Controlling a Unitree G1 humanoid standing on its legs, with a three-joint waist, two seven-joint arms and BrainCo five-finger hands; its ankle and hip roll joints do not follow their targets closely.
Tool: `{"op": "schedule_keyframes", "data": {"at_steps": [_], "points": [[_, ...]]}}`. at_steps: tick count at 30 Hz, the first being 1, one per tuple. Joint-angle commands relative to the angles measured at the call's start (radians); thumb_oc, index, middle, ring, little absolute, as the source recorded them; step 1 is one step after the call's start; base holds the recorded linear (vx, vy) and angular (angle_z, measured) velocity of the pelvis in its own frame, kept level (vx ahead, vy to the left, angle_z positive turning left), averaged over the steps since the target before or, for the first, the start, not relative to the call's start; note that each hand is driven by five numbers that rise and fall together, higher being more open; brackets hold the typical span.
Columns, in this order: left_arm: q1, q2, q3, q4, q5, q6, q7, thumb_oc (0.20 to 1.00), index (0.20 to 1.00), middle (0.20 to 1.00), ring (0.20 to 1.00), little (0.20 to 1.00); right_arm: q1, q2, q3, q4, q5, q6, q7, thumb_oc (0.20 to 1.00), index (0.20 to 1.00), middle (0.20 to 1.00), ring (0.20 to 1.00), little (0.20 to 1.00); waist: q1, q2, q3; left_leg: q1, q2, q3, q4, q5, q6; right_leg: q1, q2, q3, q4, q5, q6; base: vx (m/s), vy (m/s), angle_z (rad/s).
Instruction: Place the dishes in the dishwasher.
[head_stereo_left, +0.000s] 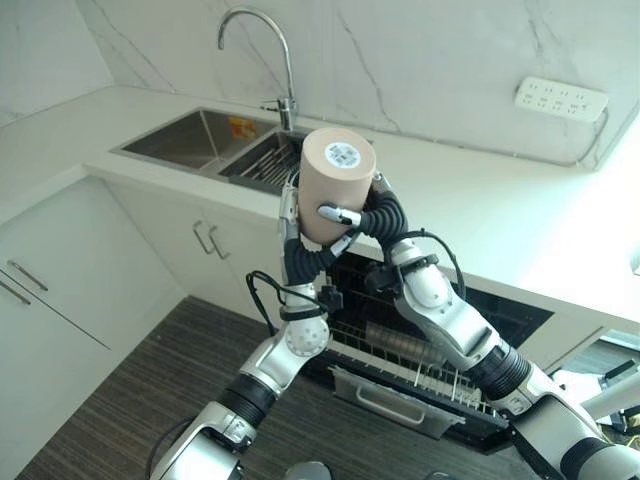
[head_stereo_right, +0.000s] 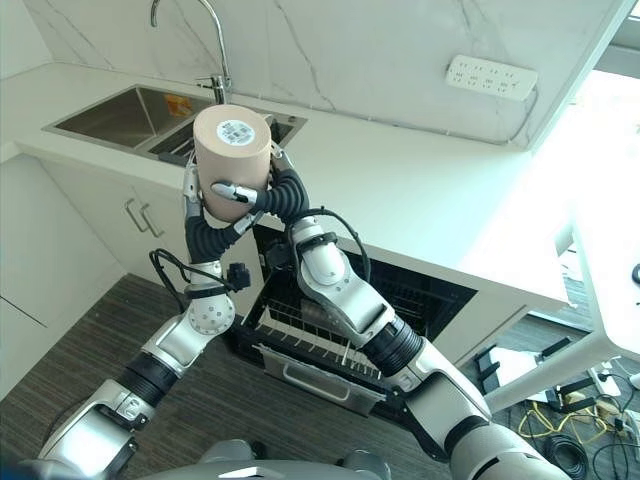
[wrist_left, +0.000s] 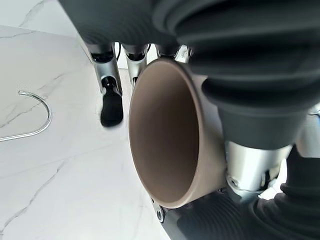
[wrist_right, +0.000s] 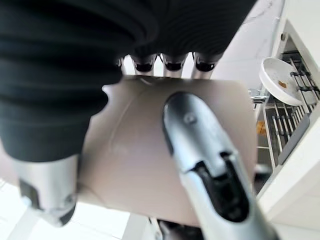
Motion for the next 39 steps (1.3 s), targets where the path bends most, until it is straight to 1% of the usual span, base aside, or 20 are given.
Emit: {"op": "schedule_keyframes", "data": {"at_steps": [1,2,4,5,6,8,12,16,18,20,22,23,24,25,29,30,31,33,35,39], "points": [[-0.101,-0.021,-0.114,0.016,0.014,-0.054,-0.072,1.0,1.0,1.0,1.0,1.0,-0.121,0.102,-0.033,-0.021,0.036,-0.139,-0.072,0.2,0.2,0.2,0.2,0.2,0.0,-0.015,-0.01,0.034,-0.005,-0.073,0.035,-0.136,-0.01,0.065,-0.028,0.048,-0.105,0.06,0.09,0.0,0.0,0.0],[-0.096,-0.02,-0.116,0.016,0.013,-0.057,-0.077,1.0,1.0,1.0,1.0,1.0,-0.116,0.099,-0.053,-0.025,0.03,-0.148,-0.085,0.2,0.2,0.2,0.2,0.2,-0.003,-0.014,-0.009,0.034,-0.002,-0.069,0.035,-0.135,-0.011,0.064,-0.029,0.046,-0.105,0.06,0.09,0.0,0.0,0.0],[-0.083,-0.014,-0.112,0.013,0.002,-0.077,-0.088,1.0,1.0,1.0,1.0,1.0,-0.104,0.068,-0.097,-0.05,-0.079,-0.132,-0.107,0.2,0.2,0.2,0.2,0.2,-0.011,-0.011,-0.007,0.032,0.002,-0.061,0.035,-0.134,-0.012,0.061,-0.03,0.044,-0.105,0.061,0.091,-0.02,-0.006,0.0],[-0.083,-0.014,-0.112,0.013,0.002,-0.077,-0.088,1.0,1.0,1.0,1.0,1.0,-0.104,0.068,-0.097,-0.05,-0.079,-0.132,-0.107,0.2,0.2,0.2,0.2,0.2,-0.011,-0.011,-0.007,0.032,0.002,-0.061,0.035,-0.134,-0.012,0.061,-0.03,0.044,-0.105,0.061,0.091,0.0,0.0,0.0],[-0.065,-0.005,-0.098,0.007,0.011,-0.089,-0.087,1.0,1.0,1.0,1.0,1.0,-0.098,0.038,-0.12,-0.074,-0.123,-0.121,-0.107,0.2,0.2,0.2,0.2,0.2,-0.014,-0.008,-0.005,0.032,0.004,-0.056,0.035,-0.133,-0.014,0.059,-0.032,0.042,-0.105,0.062,0.092,0.0,0.0,0.0],[-0.05,0.012,-0.076,-0.007,0.008,-0.097,-0.103,1.0,1.0,1.0,1.0,1.0,-0.091,0.017,-0.133,-0.093,-0.122,-0.116,-0.11,0.2,0.2,0.2,0.2,0.2,-0.014,-0.006,-0.006,0.033,0.004,-0.055,0.035,-0.132,-0.015,0.059,-0.032,0.043,-0.105,0.063,0.092,0.0,0.0,0.0],[-0.005,0.05,-0.034,-0.047,0.008,-0.123,-0.138,1.0,1.0,1.0,1.0,1.0,-0.069,-0.022,-0.158,-0.105,-0.119,-0.153,-0.134,0.2,0.2,0.2,0.2,0.2,-0.01,0.0,-0.004,0.031,0.005,-0.055,0.035,-0.128,-0.017,0.059,-0.034,0.038,-0.105,0.064,0.091,0.0,0.0,0.0],[0.019,0.07,-0.009,-0.074,0.008,-0.129,-0.157,1.0,1.0,1.0,1.0,1.0,-0.051,-0.04,-0.183,-0.123,-0.113,-0.17,-0.151,0.2,0.2,0.2,0.2,0.2,-0.009,0.003,-0.005,0.03,0.005,-0.055,0.035,-0.128,-0.017,0.059,-0.035,0.036,-0.105,0.064,0.09,-0.01,0.014,0.07],[0.045,0.091,0.018,-0.103,-0.005,-0.128,-0.2,1.0,1.0,1.0,1.0,1.0,-0.029,-0.059,-0.209,-0.146,-0.104,-0.181,-0.138,0.2,0.2,0.2,0.2,0.2,-0.006,0.005,-0.004,0.026,0.004,-0.055,0.035,-0.127,-0.016,0.058,-0.037,0.035,-0.105,0.064,0.091,-0.02,0.017,0.09],[0.059,0.102,0.027,-0.106,-0.028,-0.131,-0.258,1.0,1.0,1.0,1.0,1.0,-0.015,-0.072,-0.224,-0.168,-0.074,-0.173,-0.104,0.2,0.2,0.2,0.2,0.2,-0.008,0.007,-0.003,0.025,0.004,-0.053,0.035,-0.127,-0.016,0.056,-0.037,0.036,-0.105,0.064,0.092,-0.01,0.029,0.05],[0.085,0.119,0.04,-0.106,-0.06,-0.153,-0.364,1.0,1.0,1.0,1.0,1.0,0.037,-0.1,-0.243,-0.203,-0.052,-0.157,-0.033,0.2,0.2,0.2,0.2,0.2,-0.016,0.008,0.0,0.024,0.005,-0.051,0.035,-0.126,-0.015,0.052,-0.037,0.041,-0.105,0.066,0.093,-0.01,0.03,0.04],[0.092,0.123,0.041,-0.108,-0.071,-0.156,-0.388,1.0,1.0,1.0,1.0,1.0,0.052,-0.107,-0.246,-0.212,-0.053,-0.154,-0.018,0.2,0.2,0.2,0.2,0.2,-0.018,0.009,-0.001,0.023,0.005,-0.049,0.035,-0.126,-0.015,0.051,-0.037,0.043,-0.105,0.067,0.094,0.0,0.0,0.0],[0.11,0.133,0.045,-0.109,-0.078,-0.162,-0.426,1.0,1.0,1.0,1.0,1.0,0.088,-0.125,-0.25,-0.233,-0.055,-0.144,0.015,0.2,0.2,0.2,0.2,0.2,-0.024,0.01,0.001,0.023,0.007,-0.046,0.035,-0.125,-0.015,0.048,-0.037,0.046,-0.105,0.069,0.095,0.0,0.035,0.01],[0.153,0.159,0.058,-0.111,-0.087,-0.178,-0.484,1.0,1.0,1.0,1.0,1.0,0.171,-0.16,-0.258,-0.266,-0.054,-0.146,0.08,0.2,0.2,0.2,0.2,0.2,-0.037,0.012,0.003,0.023,0.011,-0.035,0.035,-0.124,-0.015,0.042,-0.037,0.054,-0.105,0.072,0.099,0.0,0.037,-0.02],[0.225,0.203,0.079,-0.126,-0.077,-0.209,-0.581,1.0,1.0,1.0,1.0,1.0,0.305,-0.219,-0.288,-0.298,-0.036,-0.185,0.179,0.2,0.2,0.2,0.2,0.2,-0.057,0.014,0.011,0.018,0.016,-0.02,0.035,-0.123,-0.014,0.028,-0.036,0.065,-0.105,0.077,0.107,-0.03,0.012,-0.12],[0.269,0.229,0.083,-0.137,-0.067,-0.226,-0.621,1.0,1.0,1.0,1.0,1.0,0.368,-0.251,-0.3,-0.3,-0.019,-0.22,0.236,0.2,0.2,0.2,0.2,0.2,-0.068,0.016,0.018,0.014,0.017,-0.014,0.035,-0.123,-0.012,0.019,-0.035,0.074,-0.105,0.079,0.112,-0.07,0.002,-0.23],[0.299,0.254,0.08,-0.143,-0.055,-0.235,-0.639,1.0,1.0,1.0,1.0,1.0,0.407,-0.272,-0.303,-0.302,-0.017,-0.244,0.27,0.2,0.2,0.2,0.2,0.2,-0.075,0.02,0.022,0.013,0.016,-0.011,0.035,-0.123,-0.011,0.013,-0.033,0.082,-0.105,0.08,0.115,-0.06,0.002,-0.16],[0.325,0.271,0.084,-0.148,-0.05,-0.237,-0.65,1.0,1.0,1.0,1.0,1.0,0.437,-0.287,-0.302,-0.31,-0.004,-0.256,0.299,0.2,0.2,0.2,0.2,0.2,-0.082,0.022,0.025,0.013,0.016,-0.008,0.035,-0.122,-0.01,0.011,-0.032,0.088,-0.105,0.081,0.118,-0.02,0.002,-0.1],[0.338,0.283,0.084,-0.15,-0.036,-0.243,-0.65,1.0,1.0,1.0,1.0,1.0,0.456,-0.296,-0.298,-0.315,0.008,-0.254,0.323,0.2,0.2,0.2,0.2,0.2,-0.087,0.024,0.024,0.014,0.016,-0.005,0.035,-0.121,-0.01,0.009,-0.031,0.093,-0.105,0.082,0.119,0.0,0.004,-0.12],[0.342,0.3,0.075,-0.153,-0.031,-0.233,-0.666,1.0,1.0,1.0,1.0,1.0,0.477,-0.305,-0.272,-0.318,0.021,-0.253,0.366,0.2,0.2,0.2,0.2,0.2,-0.093,0.025,0.027,0.012,0.016,-0.002,0.035,-0.12,-0.009,0.004,-0.031,0.098,-0.105,0.084,0.122,-0.01,-0.001,-0.11]]}}
